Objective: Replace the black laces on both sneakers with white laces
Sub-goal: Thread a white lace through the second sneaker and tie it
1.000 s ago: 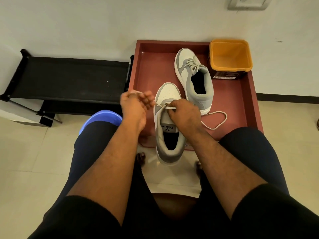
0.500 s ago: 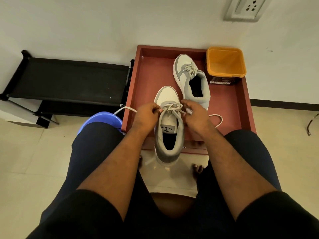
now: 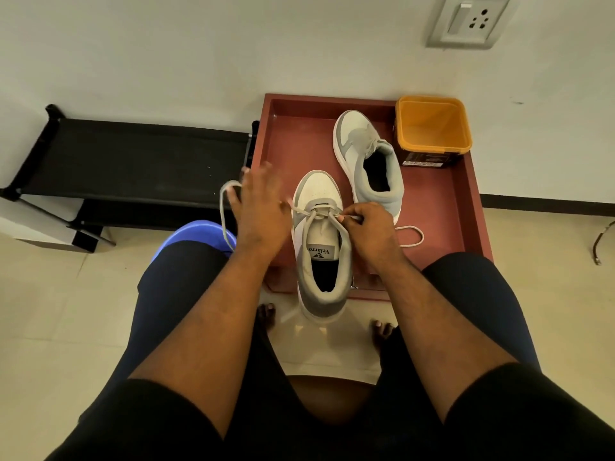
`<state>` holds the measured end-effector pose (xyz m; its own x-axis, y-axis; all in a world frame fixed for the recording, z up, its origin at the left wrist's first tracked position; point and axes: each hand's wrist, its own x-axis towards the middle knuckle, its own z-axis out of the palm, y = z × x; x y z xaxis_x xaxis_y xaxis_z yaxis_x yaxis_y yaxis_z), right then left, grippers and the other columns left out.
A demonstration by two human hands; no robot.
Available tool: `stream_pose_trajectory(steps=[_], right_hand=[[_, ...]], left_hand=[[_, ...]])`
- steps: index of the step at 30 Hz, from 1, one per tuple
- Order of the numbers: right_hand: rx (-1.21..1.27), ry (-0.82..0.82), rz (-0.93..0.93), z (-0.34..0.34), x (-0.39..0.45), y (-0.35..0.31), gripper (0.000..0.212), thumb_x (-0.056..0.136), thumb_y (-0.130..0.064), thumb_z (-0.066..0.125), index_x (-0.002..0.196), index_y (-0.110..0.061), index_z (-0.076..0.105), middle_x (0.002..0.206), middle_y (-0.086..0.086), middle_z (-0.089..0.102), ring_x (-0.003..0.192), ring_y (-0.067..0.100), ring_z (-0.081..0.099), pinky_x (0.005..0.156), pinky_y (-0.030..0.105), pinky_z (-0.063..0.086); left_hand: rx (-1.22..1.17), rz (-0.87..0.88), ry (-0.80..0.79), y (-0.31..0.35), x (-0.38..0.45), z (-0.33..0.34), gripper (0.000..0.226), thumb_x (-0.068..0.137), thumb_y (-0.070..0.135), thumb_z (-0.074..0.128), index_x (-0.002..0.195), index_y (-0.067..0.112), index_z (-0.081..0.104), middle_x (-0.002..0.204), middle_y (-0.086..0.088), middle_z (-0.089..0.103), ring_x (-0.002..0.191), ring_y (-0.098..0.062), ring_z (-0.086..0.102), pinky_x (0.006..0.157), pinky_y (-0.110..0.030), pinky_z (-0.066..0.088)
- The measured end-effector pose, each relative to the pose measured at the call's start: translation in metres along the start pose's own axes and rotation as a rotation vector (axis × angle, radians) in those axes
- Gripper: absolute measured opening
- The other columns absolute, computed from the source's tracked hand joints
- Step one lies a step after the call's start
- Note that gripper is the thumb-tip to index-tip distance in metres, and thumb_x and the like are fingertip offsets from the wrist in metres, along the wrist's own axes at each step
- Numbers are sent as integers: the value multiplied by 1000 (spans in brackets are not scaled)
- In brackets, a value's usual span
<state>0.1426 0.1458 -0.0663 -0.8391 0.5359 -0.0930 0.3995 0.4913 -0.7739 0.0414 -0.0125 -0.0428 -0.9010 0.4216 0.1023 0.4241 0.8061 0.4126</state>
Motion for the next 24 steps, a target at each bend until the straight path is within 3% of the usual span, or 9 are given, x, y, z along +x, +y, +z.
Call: stream_pose_trajectory(steps=[2,4,6,9,11,14,17,20,24], right_hand=[[5,13,0,0,-2,-1,13,88,-16,66,90,-6,74,88,7,71,85,20,62,78,29,48],[19,18,25,0,-3,-2,12,89,-14,65,88,-4,72,86,7,68,82,19,60,76,29,47],[40,47,73,0,-3,-1,11,90,-13,62,87,-6,70,87,7,68,83,20,61,77,29,48],[54,123,135,2,-1,0,10,90,-10,61,86,-8,69,89,8,68,84,20,61,74,24,44],[49,149,126,5,-3,0,9,89,-10,61,87,-9,69,90,8,67,85,20,61,77,27,47],[21,176,69,-3,-8,-6,14,91,-13,60,102,-11,67,103,6,63,92,15,57,86,32,48],[59,212,32,-23,-13,-19,23,92,-18,61,114,-17,63,108,-3,59,97,9,54,83,22,42],[406,154,87,-35,-24,-41,11,92,-15,60,88,-24,65,88,-4,68,81,11,61,73,29,50],[1010,-216,219,-27,-49,-67,15,99,-8,47,88,-14,55,96,12,71,89,25,65,78,37,52]], left_hand=[[119,-26,-299,6,-7,16,34,95,20,53,127,31,54,139,2,49,144,-28,23,111,-65,-4],[-33,-107,-295,9,-12,18,20,95,17,50,92,32,63,99,6,64,115,-21,53,114,-64,-3],[-93,-157,-211,6,-11,16,23,97,20,47,78,29,57,76,10,59,83,-13,55,118,-56,0],[-149,-230,-125,0,-9,11,23,95,22,51,73,26,55,66,9,54,74,-17,56,94,-38,45],[-193,-289,-118,3,-13,7,21,94,21,54,74,23,58,68,6,57,68,-14,55,62,-25,42],[-416,-341,-196,13,-15,-8,2,94,21,60,95,21,61,80,-2,66,64,-11,60,58,-25,46],[-1033,-376,-343,21,-13,-46,29,93,8,59,121,13,60,76,-11,69,58,-18,63,60,-32,56],[-1442,-312,-439,29,-15,-75,20,89,0,58,107,3,67,84,-14,72,72,-23,70,73,-36,61],[-1366,-265,-325,32,-16,-67,18,78,3,69,94,9,72,88,-7,76,83,-14,70,70,-24,54]])
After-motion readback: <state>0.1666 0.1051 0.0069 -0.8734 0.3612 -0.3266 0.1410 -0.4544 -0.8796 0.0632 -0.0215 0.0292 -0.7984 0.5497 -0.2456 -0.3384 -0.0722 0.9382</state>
